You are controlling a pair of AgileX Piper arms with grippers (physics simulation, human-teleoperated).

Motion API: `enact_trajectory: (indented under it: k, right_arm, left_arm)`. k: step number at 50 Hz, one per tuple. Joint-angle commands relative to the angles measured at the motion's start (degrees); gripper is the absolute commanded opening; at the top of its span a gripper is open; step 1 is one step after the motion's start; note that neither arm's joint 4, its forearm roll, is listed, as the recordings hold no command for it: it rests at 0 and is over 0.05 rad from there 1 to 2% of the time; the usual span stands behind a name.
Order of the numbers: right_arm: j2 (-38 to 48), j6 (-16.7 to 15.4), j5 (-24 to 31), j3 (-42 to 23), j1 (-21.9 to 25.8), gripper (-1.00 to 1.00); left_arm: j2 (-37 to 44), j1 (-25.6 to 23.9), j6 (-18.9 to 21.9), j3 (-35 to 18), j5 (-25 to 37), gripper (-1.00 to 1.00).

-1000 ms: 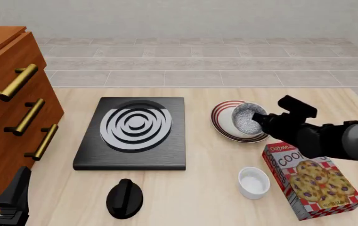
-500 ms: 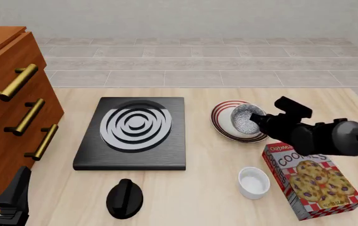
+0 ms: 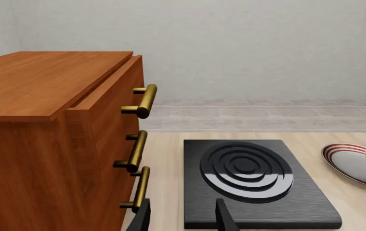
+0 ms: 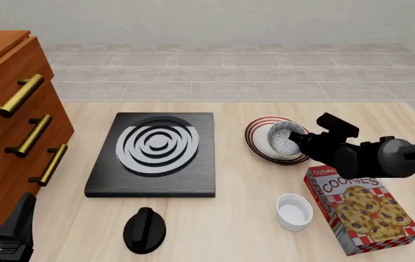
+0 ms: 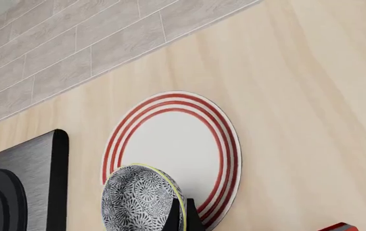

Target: Pick the akita bowl next to the ramekin and place it on the plate.

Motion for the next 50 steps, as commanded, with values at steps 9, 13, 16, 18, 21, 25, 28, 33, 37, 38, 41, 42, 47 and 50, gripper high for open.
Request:
enact_trajectory:
  k: [9, 13, 16, 18, 21, 25, 28, 33, 37, 38, 41, 42, 47, 50]
  right_arm:
    - [3.14, 0.00, -0.61, -2.68, -0.47, -1.00]
    - [3.84, 0.10, -0.41, -3.59, -0.48, -1.00]
    - [4.13, 0.20, -0.28, -4.15, -0.47, -1.00]
    - [4.58, 0.11, -0.36, -4.40, -0.41, -1.00]
    - [5.26, 0.01, -0.39, -4.90, -0.56, -1.00]
    - [5.86, 0.09, -0.36, -5.40, -0.71, -1.00]
    - [6.17, 0.19, -0.50, -5.55, -0.62, -1.00]
    - [6.61, 0.22, -0.54, -6.01, -0.65, -1.00]
    - [7.26, 0.22, -0.74, -6.22, -0.69, -1.00]
    - [7.36, 0.23, -0.71, -6.30, -0.73, -1.00]
    - [7.41, 0.19, -0.53, -6.50, -0.81, -1.00]
    - [7.39, 0.18, -0.46, -6.55, -0.77, -1.00]
    - [7.51, 0.02, -0.33, -6.76, -1.00, -1.00]
    - [7.64, 0.04, -0.36, -6.78, -1.00, -1.00]
  left_arm:
    - [0.00, 0.00, 0.00, 0.00, 0.00, 1.00]
    - [0.00, 0.00, 0.00, 0.00, 0.00, 1.00]
    - [0.00, 0.00, 0.00, 0.00, 0.00, 1.00]
    - [0.00, 0.00, 0.00, 0.00, 0.00, 1.00]
    - [0.00, 0.00, 0.00, 0.00, 0.00, 1.00]
    - [0.00, 0.00, 0.00, 0.00, 0.00, 1.00]
    - [0.00, 0.00, 0.00, 0.00, 0.00, 1.00]
    - [0.00, 0.00, 0.00, 0.00, 0.00, 1.00]
    - [0.00, 0.00, 0.00, 0.00, 0.00, 1.00]
    - [0.00, 0.00, 0.00, 0.00, 0.00, 1.00]
    - [0.00, 0.00, 0.00, 0.00, 0.00, 1.00]
    - [0.00, 0.00, 0.00, 0.00, 0.00, 1.00]
    - [0.00, 0.00, 0.00, 0.00, 0.00, 1.00]
    - [0.00, 0.00, 0.00, 0.00, 0.00, 1.00]
